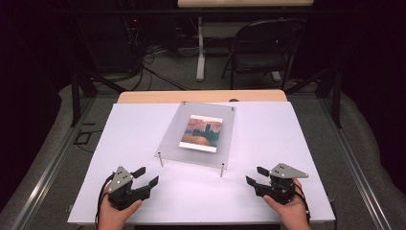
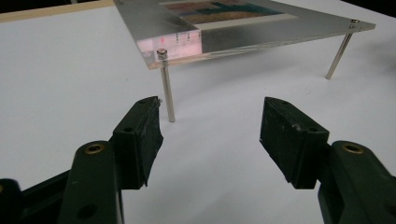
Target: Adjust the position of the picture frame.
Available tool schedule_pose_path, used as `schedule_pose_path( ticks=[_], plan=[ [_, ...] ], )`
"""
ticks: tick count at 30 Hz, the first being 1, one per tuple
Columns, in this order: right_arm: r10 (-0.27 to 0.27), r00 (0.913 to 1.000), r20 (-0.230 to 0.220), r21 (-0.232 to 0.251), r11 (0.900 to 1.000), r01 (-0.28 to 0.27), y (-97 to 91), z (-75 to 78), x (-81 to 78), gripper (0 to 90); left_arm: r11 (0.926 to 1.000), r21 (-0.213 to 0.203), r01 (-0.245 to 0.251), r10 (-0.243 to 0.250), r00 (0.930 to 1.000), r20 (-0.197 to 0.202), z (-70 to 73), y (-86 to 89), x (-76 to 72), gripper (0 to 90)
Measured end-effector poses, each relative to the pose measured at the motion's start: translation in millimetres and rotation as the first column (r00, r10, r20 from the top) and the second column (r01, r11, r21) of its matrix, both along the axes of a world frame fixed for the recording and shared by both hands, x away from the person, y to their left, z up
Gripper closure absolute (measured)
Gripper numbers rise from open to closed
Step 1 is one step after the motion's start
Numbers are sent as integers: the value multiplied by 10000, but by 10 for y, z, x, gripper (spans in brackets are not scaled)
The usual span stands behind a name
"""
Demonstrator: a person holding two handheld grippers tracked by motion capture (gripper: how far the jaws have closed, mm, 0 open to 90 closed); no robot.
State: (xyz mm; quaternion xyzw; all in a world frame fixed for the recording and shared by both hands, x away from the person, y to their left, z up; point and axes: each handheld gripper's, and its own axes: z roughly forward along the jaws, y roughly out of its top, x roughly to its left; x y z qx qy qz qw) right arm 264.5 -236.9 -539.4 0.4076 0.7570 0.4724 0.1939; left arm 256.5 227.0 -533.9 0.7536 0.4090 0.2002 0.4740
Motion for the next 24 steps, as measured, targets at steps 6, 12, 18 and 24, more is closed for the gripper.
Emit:
schedule_pose_path(
  ticks=[6, 12, 18, 24],
  plan=[
    [-35, 10000, -74, 38, 10000, 35, 5, -4, 10, 419, 9998, -178, -125, 121, 9997, -224, -9, 39, 20, 351],
    [-88, 9998, -185, 200, 9998, 92, -13, -4, 17, 436, 9992, -114, -375, 371, 9987, -348, -14, 65, 18, 351],
    [-165, 9997, -156, 91, 9998, 166, 9, -6, 14, 430, 9990, -155, -412, 402, 9974, -590, -32, 72, 39, 386],
    [-200, 9997, 100, 88, 9998, 199, 56, 9, -9, 415, 9965, -548, -634, 582, 9941, -911, -20, 53, 131, 410]
  ],
)
